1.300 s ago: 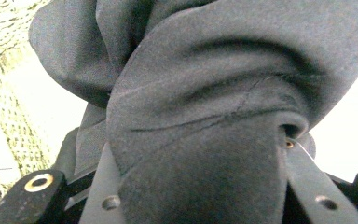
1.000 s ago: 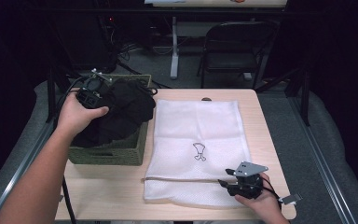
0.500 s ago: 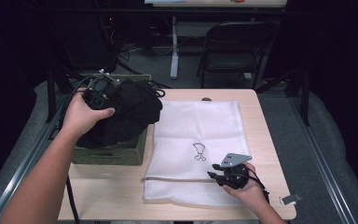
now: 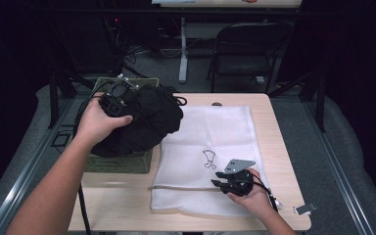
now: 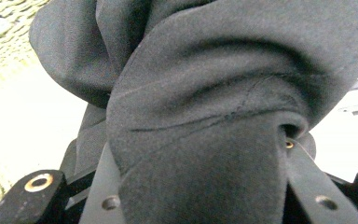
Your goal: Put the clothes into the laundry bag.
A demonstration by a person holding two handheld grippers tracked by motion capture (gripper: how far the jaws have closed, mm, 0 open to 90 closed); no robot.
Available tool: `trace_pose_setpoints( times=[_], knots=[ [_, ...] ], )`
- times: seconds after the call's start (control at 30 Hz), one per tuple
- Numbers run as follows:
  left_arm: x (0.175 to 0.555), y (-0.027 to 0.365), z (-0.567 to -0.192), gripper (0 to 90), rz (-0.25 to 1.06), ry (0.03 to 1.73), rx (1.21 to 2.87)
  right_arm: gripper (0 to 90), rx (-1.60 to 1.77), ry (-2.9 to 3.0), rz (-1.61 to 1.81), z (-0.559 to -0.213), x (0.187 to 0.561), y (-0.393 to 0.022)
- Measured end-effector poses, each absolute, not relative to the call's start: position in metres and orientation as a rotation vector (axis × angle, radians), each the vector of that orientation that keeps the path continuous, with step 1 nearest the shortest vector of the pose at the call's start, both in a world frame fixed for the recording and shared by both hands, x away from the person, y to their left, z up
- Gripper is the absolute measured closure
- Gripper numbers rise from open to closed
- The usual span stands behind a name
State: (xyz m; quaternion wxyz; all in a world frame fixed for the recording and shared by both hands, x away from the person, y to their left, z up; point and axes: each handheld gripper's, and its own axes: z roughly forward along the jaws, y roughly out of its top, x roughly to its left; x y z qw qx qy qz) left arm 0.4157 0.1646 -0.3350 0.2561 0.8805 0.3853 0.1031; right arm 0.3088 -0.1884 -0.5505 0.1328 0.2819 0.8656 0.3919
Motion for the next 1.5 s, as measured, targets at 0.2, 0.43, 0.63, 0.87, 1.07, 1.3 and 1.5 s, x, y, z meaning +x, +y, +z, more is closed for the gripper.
trace_pose_setpoints(
  times=[0.2, 0.43, 0.63, 0.87, 1.07, 1.3, 1.5],
  knots=[
    [0.413, 0.152, -0.336, 62.6, 0.273, 1.013, 2.403, 64.9, 0.78, 2.538, 1.126, -0.555, 0.308, -0.183],
    [0.411, 0.141, -0.335, 62.6, 0.253, 0.981, 2.413, 62.8, 0.749, 2.574, 1.112, -0.561, 0.306, -0.179],
    [0.41, 0.133, -0.335, 62.6, 0.246, 0.964, 2.422, 62.7, 0.712, 2.605, 1.086, -0.567, 0.309, -0.174],
    [0.409, 0.128, -0.334, 62.6, 0.242, 0.953, 2.422, 71.4, 0.725, 2.609, 1.094, -0.567, 0.312, -0.174],
    [0.407, 0.124, -0.334, 62.6, 0.233, 0.945, 2.415, 78.4, 0.719, 2.639, 1.076, -0.57, 0.312, -0.172],
    [0.403, 0.118, -0.341, 62.6, 0.209, 0.925, 2.426, 80.5, 0.67, 2.663, 1.032, -0.575, 0.308, -0.165],
    [0.402, 0.116, -0.344, 62.6, 0.202, 0.92, 2.421, 85.4, 0.664, 2.664, 1.044, -0.576, 0.309, -0.167]
  ],
)
